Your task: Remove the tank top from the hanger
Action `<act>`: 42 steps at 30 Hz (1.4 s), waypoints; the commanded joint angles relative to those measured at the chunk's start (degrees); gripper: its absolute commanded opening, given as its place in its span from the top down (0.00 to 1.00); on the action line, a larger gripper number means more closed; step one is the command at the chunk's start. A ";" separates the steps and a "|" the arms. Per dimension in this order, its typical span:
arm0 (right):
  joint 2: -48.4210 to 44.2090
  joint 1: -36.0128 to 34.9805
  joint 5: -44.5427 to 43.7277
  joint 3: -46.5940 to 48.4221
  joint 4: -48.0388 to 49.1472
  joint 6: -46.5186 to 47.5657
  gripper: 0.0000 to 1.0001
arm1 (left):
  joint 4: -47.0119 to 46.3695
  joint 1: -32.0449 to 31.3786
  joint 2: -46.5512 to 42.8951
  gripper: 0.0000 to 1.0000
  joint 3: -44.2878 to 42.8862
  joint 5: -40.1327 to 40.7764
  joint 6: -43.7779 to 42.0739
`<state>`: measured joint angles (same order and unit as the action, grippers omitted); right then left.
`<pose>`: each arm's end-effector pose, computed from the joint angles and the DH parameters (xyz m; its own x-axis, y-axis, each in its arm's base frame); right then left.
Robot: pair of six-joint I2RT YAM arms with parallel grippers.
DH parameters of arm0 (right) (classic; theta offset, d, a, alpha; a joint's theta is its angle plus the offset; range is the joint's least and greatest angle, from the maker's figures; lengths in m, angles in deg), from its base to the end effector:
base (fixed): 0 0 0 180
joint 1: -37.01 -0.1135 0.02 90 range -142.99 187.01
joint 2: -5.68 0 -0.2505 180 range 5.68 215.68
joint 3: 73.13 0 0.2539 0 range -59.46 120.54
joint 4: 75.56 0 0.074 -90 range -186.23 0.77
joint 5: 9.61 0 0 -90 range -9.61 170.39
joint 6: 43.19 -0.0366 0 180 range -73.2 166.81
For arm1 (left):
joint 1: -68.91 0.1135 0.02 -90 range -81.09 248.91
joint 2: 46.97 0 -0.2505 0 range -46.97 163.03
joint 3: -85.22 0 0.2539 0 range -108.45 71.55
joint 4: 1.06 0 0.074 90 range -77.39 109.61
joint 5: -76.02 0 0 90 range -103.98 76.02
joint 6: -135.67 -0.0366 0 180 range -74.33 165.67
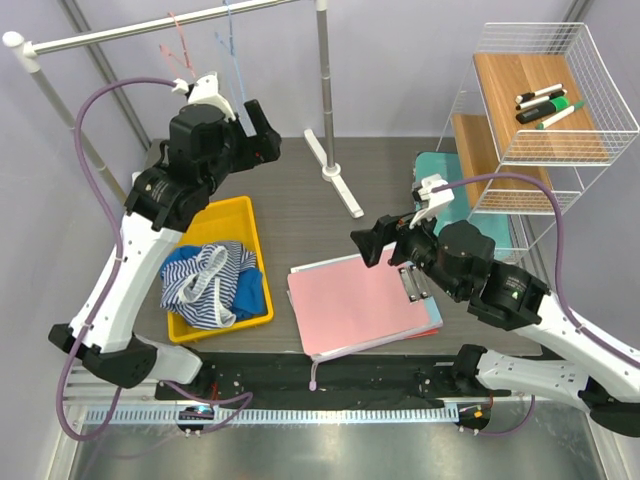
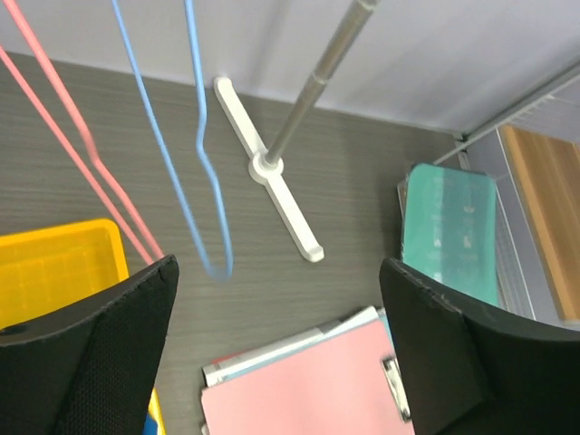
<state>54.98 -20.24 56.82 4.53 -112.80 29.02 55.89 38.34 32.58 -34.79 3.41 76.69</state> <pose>0.1131 0.1488 0.4074 -0.2497 0.1294 -0.9596 -0.5050 0.8282 0.2431 0.2399 -0.1290 0.4937 -0.3324 -0.3748 -0.8655 0.0785 0.9035 -0.4214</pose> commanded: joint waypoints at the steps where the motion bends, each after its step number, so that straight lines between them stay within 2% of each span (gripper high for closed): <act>1: 0.27 -0.05 4.76 -1.75 2.83 -2.25 0.09 | 0.66 0.33 -5.89 0.05 2.79 -6.65 -0.79; 3: 0.36 -0.05 6.25 -3.85 3.44 -2.96 0.09 | 1.01 0.25 -9.21 0.01 3.95 -12.01 -0.88; 5: 0.01 -0.05 7.31 -5.70 4.67 -4.28 0.09 | 1.10 0.33 -11.51 0.00 7.01 -16.57 -1.32; 6: -0.08 -0.05 8.01 -7.63 5.11 -4.63 0.09 | 0.66 0.25 -13.70 0.00 8.42 -22.95 -1.41; 8: -0.87 -0.05 9.85 -9.83 7.04 -6.12 0.09 | -0.57 0.16 -15.56 0.00 12.97 -29.57 -1.32; 9: -1.04 -0.05 10.56 -12.02 7.83 -6.65 0.09 | -1.96 0.24 -17.30 0.00 14.74 -37.96 -1.14; 10: -1.74 -0.05 12.22 -13.17 9.49 -8.13 0.09 | -2.94 0.16 -18.19 0.00 17.03 -41.26 -0.71; 12: -2.89 0.04 13.72 -17.38 11.78 -9.81 0.09 | -9.31 -0.37 -21.08 0.01 25.97 -48.46 1.74; 13: -3.68 -0.05 15.30 -19.14 14.84 -10.77 0.09 | -12.32 -0.63 -24.76 0.01 29.49 -50.68 2.80; 14: -5.25 0.04 16.09 -21.16 16.70 -12.44 0.08 | -15.40 -0.90 -26.97 0.01 37.01 -52.09 3.59; 16: -7.10 0.04 17.41 -27.93 23.09 -14.47 0.08 | -22.44 -1.51 -33.19 0.00 43.56 -54.72 5.53; 20: -11.50 -0.05 17.34 -39.18 33.05 -19.91 0.07 | -34.30 -1.60 -41.73 0.00 60.00 -56.76 12.81; 21: -13.59 0.04 16.64 -43.12 34.46 -21.75 0.07 | -40.07 -1.69 -43.32 0.00 66.55 -56.94 14.66; 22: -14.66 -0.05 15.76 -45.07 36.82 -23.08 0.06 | -42.99 -1.69 -44.73 0.00 69.58 -57.20 18.33; 26: -22.21 -0.05 12.59 -55.18 41.85 -27.83 0.05 | -51.88 -1.69 -51.66 0.00 80.92 -57.38 22.92; 30: -34.15 -0.05 11.71 -66.93 41.86 -31.87 0.05 | -60.93 -1.78 -58.78 0.00 90.24 -56.50 27.85; 32: -42.85 -0.05 11.71 -69.77 39.05 -34.07 0.05 | -61.74 -1.69 -61.60 0.00 94.11 -56.15 29.00; 33: -45.75 -0.05 11.36 -70.92 36.95 -34.34 0.04 | -62.27 -1.69 -63.45 0.00 95.35 -55.97 30.05; 34: -49.09 -0.05 9.70 -70.67 30.58 -34.25 0.04 | -62.27 -1.69 -66.77 0.00 96.32 -55.80 30.41; 39: -43.60 -0.05 7.49 -70.67 30.87 -34.43 0.02 | -56.57 -1.69 -78.92 0.00 102.54 -51.49 33.30; 40: -42.89 0.04 7.14 -70.67 30.95 -34.34 0.01 | -58.56 -1.69 -81.20 0.00 104.39 -52.88 36.18; 42: -41.05 -0.05 6.44 -70.75 30.95 -33.46 0.00 | -67.58 -1.78 -79.73 0.00 107.73 -53.51 40.23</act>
<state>10.80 -20.24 67.15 -57.41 -81.30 -4.05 -0.96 36.68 -46.00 67.67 -50.14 109.17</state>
